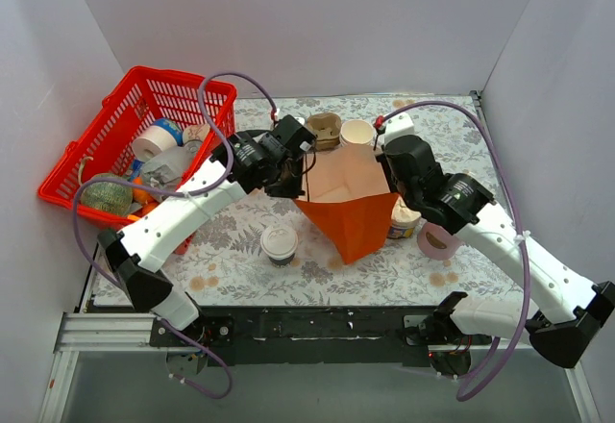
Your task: Pack the takeout coffee
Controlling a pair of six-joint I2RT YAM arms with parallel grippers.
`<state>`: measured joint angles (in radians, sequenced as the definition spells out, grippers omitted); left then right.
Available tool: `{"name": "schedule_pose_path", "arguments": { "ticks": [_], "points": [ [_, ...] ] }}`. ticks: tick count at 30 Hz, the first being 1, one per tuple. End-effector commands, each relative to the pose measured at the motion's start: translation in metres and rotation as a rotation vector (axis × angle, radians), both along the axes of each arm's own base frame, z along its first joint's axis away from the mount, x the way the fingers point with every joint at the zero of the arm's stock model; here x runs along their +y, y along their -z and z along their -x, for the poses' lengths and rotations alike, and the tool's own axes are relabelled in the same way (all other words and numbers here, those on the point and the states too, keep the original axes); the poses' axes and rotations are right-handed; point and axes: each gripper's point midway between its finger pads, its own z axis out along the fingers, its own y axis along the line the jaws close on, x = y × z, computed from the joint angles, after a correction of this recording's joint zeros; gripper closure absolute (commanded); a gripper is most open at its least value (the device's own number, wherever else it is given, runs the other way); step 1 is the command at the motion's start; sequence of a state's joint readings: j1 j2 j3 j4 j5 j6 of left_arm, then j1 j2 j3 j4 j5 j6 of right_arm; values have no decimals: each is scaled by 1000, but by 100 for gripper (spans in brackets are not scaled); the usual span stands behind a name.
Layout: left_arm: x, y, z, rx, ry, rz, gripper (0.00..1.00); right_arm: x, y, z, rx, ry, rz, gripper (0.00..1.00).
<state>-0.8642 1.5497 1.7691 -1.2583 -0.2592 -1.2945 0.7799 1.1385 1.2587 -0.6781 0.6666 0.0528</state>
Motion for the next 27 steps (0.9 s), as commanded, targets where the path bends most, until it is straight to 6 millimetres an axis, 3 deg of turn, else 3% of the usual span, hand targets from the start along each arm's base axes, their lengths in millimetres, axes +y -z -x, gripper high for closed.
{"name": "schedule_pose_path", "arguments": {
  "ticks": [1, 2, 4, 6, 9, 11, 13, 17, 19, 20, 22, 23, 27],
  "points": [
    [12, 30, 17, 97, 56, -96, 93, 2, -21, 3, -62, -62, -61, 99],
    [-1, 27, 11, 76, 70, -42, 85, 12, -20, 6, -45, -115, -87, 99],
    [-15, 22, 8, 66, 52, 39, 85, 20, -19, 12, -29, -158, -131, 99],
    [-29, 17, -3, 12, 43, 117, 73, 27, -10, 19, 19, -173, -175, 99],
    [-39, 11, -7, -19, 40, 189, 73, 27, 4, 26, 81, -156, -194, 99],
    [-43, 4, -8, -35, 35, 224, 62, 23, 6, 25, 89, -117, -188, 99],
    [-44, -6, -10, -58, 25, 252, 60, 19, 2, 24, 84, -81, -201, 96],
    [-42, -51, -3, -144, 44, 385, 26, 20, -15, 21, 39, -78, -236, 80],
    [-44, -66, 3, -170, 76, 446, 14, 19, -25, 19, 12, -72, -250, 75],
    [-41, -79, 8, -196, 89, 481, 2, 18, -27, 19, 7, -69, -252, 69],
    [-43, -89, 13, -215, 117, 530, 2, 16, -35, 19, -11, -63, -261, 66],
    [-43, -93, 15, -221, 124, 544, 2, 15, -38, 18, -25, -56, -264, 56],
    [-30, -98, 9, -256, 62, 517, 2, 5, -49, 21, -56, -23, -287, 35]
  ]
}}
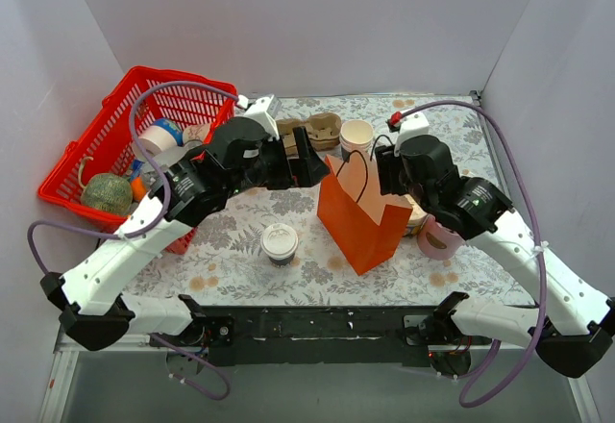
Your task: Pack the takeout coffee
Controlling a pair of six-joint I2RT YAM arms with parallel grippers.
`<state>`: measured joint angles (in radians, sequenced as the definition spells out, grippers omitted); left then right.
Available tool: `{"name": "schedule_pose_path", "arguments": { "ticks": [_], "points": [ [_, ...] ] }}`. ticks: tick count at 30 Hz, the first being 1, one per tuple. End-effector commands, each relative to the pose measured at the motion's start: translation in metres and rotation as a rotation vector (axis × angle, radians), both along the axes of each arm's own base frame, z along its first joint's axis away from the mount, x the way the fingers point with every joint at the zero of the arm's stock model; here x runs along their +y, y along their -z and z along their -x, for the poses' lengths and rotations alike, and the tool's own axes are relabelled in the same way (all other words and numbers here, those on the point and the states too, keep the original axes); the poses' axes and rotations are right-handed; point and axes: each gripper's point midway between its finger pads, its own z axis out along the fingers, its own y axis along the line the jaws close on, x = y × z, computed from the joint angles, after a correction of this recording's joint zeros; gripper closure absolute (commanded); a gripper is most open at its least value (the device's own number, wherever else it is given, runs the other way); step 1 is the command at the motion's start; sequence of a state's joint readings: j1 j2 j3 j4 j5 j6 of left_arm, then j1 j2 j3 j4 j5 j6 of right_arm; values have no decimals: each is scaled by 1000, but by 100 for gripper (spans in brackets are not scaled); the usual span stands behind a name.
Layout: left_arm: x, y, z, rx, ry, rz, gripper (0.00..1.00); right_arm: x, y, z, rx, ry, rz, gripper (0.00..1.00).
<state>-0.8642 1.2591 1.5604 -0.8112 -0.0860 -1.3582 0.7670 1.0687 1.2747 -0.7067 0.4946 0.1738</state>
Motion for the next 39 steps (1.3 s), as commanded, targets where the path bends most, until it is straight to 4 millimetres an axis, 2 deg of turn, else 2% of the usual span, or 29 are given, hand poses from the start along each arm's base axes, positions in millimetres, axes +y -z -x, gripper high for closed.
{"name": "schedule_pose_path", "arguments": {
  "ticks": [1, 2, 3, 5, 6, 7, 8, 9, 10, 11, 12, 13, 14, 16, 17, 18, 20, 21, 22, 25, 26, 28, 29, 31, 32, 39],
  "points": [
    [11, -3, -13, -32, -92, -18, 2, -15, -40, 1, -103, 71, -86, 31],
    [16, 1, -16, -28, -118, -43, 2, -20, -41, 1, -116, 93, -89, 18],
    [21, 6, -24, -27, -149, -64, 2, -25, -51, 4, -150, 103, -117, 14],
    [27, 23, -39, 8, -180, -99, 2, -32, -54, 6, -185, 120, -133, 7],
    [43, 31, -58, 30, -225, -100, 2, -37, -69, 10, -244, 116, -175, 7],
    [43, 37, -72, 47, -221, -75, 2, -39, -75, 12, -274, 118, -202, 7],
    [42, 53, -77, 105, -197, -52, 2, -44, -78, 13, -302, 128, -214, 5],
    [57, 59, -95, 116, -244, -41, 2, -52, -79, 19, -330, 142, -236, 5],
    [53, 60, -105, 110, -228, -11, 2, -57, -85, 19, -362, 162, -259, 5],
    [55, 74, -118, 132, -251, -21, 2, -66, -86, 20, -379, 203, -253, 4],
    [62, 80, -132, 145, -301, -13, 2, -73, -87, 22, -389, 224, -253, 4],
    [62, 78, -144, 122, -321, 11, 2, -78, -85, 23, -386, 245, -238, 4],
    [60, 87, -156, 126, -332, 11, 2, -85, -82, 23, -386, 276, -217, 4],
    [70, 90, -179, 102, -393, 27, 2, -88, -73, 18, -364, 311, -164, 4],
    [76, 96, -190, 105, -440, 19, 2, -94, -65, 16, -348, 352, -122, 2],
    [85, 109, -205, 104, -498, -11, 2, -91, -56, 10, -318, 369, -85, 2],
    [82, 110, -222, 91, -494, -5, 2, -94, -44, 5, -272, 422, -53, 2],
    [78, 130, -231, 124, -490, -32, 2, -90, -34, -3, -237, 424, -20, 2],
    [76, 127, -240, 114, -484, -35, 2, -88, -33, -8, -225, 426, -22, 2],
    [76, 158, -260, 154, -520, -82, 2, -94, -30, -25, -200, 457, -57, 2],
    [75, 161, -266, 153, -521, -82, 2, -106, -29, -29, -202, 505, -64, 2],
    [76, 177, -275, 156, -534, -113, 2, -111, -29, -35, -206, 514, -96, 2],
    [76, 177, -279, 148, -541, -120, 2, -124, -26, -37, -205, 548, -96, 2],
    [81, 187, -284, 152, -546, -155, 2, -127, -21, -42, -190, 532, -112, 2],
    [82, 195, -286, 164, -549, -167, 2, -136, -18, -43, -179, 562, -123, 2],
    [85, 206, -298, 159, -545, -170, 2, -134, -6, -53, -154, 526, -150, 2]
  ]
}}
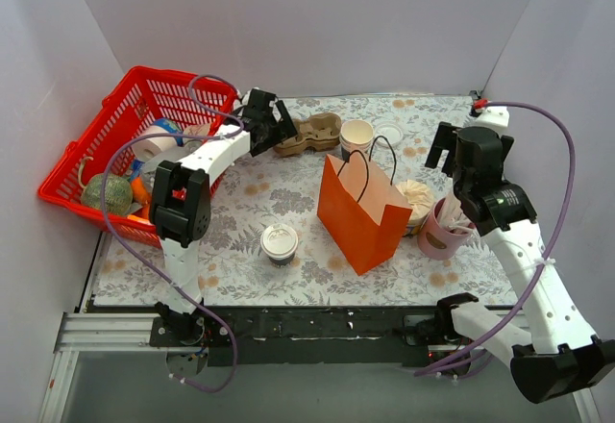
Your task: Pack the takeout coffee
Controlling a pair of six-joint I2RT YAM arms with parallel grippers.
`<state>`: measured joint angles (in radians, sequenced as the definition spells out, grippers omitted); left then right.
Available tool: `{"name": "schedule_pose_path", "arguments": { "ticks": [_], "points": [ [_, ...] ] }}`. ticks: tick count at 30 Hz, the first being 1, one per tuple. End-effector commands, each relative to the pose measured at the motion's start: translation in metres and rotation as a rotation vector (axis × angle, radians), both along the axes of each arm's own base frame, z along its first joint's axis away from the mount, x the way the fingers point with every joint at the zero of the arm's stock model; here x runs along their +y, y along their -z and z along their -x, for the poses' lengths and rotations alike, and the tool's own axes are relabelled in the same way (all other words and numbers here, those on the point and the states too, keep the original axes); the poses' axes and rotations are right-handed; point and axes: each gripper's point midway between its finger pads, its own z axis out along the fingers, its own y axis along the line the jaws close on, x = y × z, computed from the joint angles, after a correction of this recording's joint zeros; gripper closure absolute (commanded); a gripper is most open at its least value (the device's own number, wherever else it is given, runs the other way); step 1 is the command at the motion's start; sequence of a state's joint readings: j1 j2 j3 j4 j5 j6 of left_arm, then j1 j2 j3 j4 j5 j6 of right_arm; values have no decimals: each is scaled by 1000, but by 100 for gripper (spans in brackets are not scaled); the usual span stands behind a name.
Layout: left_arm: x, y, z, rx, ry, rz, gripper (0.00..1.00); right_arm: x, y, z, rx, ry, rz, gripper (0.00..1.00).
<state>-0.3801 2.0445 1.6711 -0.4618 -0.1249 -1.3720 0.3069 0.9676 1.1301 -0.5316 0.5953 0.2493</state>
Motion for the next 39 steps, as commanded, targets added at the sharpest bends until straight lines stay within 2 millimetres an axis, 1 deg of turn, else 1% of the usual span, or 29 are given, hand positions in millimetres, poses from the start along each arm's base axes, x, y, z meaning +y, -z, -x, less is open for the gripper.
{"name": "schedule_pose_path", "arguments": {
  "ticks": [1, 5, 6, 8, 10, 11, 12, 19, 23, 29, 33, 34, 39],
  "points": [
    [7, -33, -23, -106, -18, -2, 2, 11, 0, -9, -25, -53, -40, 2],
    [6, -26, -26, -95, -10, 12, 13, 10, 5, -8, -21, -50, -34, 2],
    [6, -21, -27, -85, -7, 17, 20, 10, 5, -8, -21, -51, -32, 2],
    [5, -19, -29, -84, -5, 20, 26, 6, 6, -7, -14, -31, -24, 2],
    [5, -16, -32, -81, -3, 18, 34, 3, 6, -5, -13, -16, -17, 2],
    [5, -18, -34, -85, -1, 18, 35, 2, 4, -5, -22, -16, -20, 3],
    [5, -18, -35, -88, -3, 15, 37, 2, 4, -5, -23, -16, -20, 3],
    [12, -9, -38, -66, -18, -20, 40, 1, 4, -5, -27, -7, -16, 3],
    [12, -4, -38, -52, -20, -26, 42, 1, 5, -5, -24, -8, -15, 3],
    [9, -5, -39, -53, -13, -17, 44, 0, 5, -6, -23, -6, -12, 3],
    [10, 1, -38, -37, -14, -24, 44, 1, 5, -6, -26, -8, -13, 3],
    [9, 4, -38, -32, -12, -22, 44, 1, 5, -6, -26, -9, -15, 3],
    [1, 2, -35, -23, 10, 16, 47, 3, 8, -7, -19, -17, -16, 3]
  ]
}}
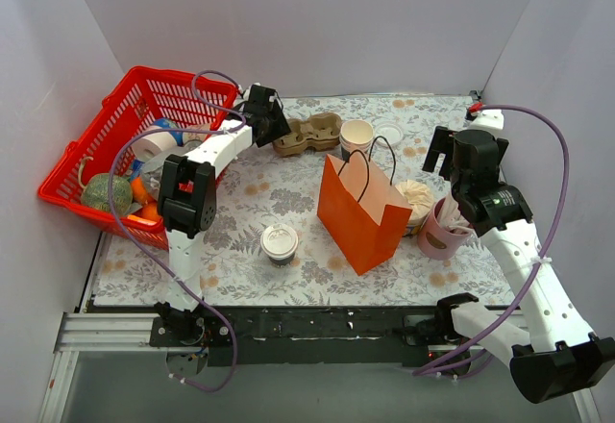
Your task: Pack the takeout coffee
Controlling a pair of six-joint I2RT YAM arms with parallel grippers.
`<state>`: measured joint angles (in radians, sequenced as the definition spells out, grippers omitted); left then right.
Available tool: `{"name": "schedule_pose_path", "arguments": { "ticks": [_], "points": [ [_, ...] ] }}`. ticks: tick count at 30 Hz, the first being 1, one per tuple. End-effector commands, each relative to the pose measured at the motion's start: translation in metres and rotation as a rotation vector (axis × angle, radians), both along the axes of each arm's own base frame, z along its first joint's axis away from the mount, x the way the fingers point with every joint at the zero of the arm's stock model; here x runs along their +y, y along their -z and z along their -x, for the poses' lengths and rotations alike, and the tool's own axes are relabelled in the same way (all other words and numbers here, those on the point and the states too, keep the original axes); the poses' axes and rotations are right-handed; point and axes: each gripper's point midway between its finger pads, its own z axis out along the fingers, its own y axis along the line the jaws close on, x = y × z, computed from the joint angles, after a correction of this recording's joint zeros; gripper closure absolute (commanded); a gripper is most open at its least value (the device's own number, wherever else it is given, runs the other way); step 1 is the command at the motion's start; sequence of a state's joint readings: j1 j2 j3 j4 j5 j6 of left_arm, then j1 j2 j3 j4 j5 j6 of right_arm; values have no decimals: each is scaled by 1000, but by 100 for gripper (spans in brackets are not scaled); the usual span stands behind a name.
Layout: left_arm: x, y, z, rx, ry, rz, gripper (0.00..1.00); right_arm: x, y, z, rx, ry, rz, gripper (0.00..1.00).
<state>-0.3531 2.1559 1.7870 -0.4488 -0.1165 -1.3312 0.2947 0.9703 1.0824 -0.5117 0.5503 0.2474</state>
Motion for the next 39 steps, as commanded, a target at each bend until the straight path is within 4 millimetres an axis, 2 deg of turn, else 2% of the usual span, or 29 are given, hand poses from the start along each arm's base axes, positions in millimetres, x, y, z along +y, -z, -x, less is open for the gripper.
{"name": "schedule_pose_path", "arguments": {
  "ticks": [1, 5, 11, 15, 21, 24, 26, 29, 32, 35, 39],
  "points": [
    [-2, -11, -4, -5, 0, 33, 49, -1, -10, -5, -51, 11, -6, 3],
    [0, -20, -5, -25, -10, 32, 55, -1, -11, -6, -56, 8, -8, 3],
    [1, -28, -5, -36, -12, 27, 55, 2, -7, -8, -44, -2, -8, 4],
    [-4, -30, -6, -40, 3, 52, 66, 4, -7, -9, -44, -13, -13, 4],
    [-10, -41, -7, -62, 14, 95, 72, 5, -6, -10, -44, -22, -13, 4],
    [-10, -44, -7, -72, 4, 101, 84, 6, -7, -10, -47, -26, -12, 4],
    [-11, -44, -7, -75, 5, 107, 100, 5, -7, -10, -50, -23, -12, 5],
    [-11, -47, -8, -87, 5, 113, 100, 4, -9, -9, -58, -22, -13, 5],
    [-10, -59, -7, -111, 4, 125, 100, 4, -10, -8, -66, -22, -15, 4],
    [-7, -78, -3, -159, -3, 132, 100, 5, -14, -8, -79, -26, -17, 5],
    [-2, -121, 3, -277, 5, 149, 100, 8, -23, -7, -114, -56, -21, 5]
  ]
}}
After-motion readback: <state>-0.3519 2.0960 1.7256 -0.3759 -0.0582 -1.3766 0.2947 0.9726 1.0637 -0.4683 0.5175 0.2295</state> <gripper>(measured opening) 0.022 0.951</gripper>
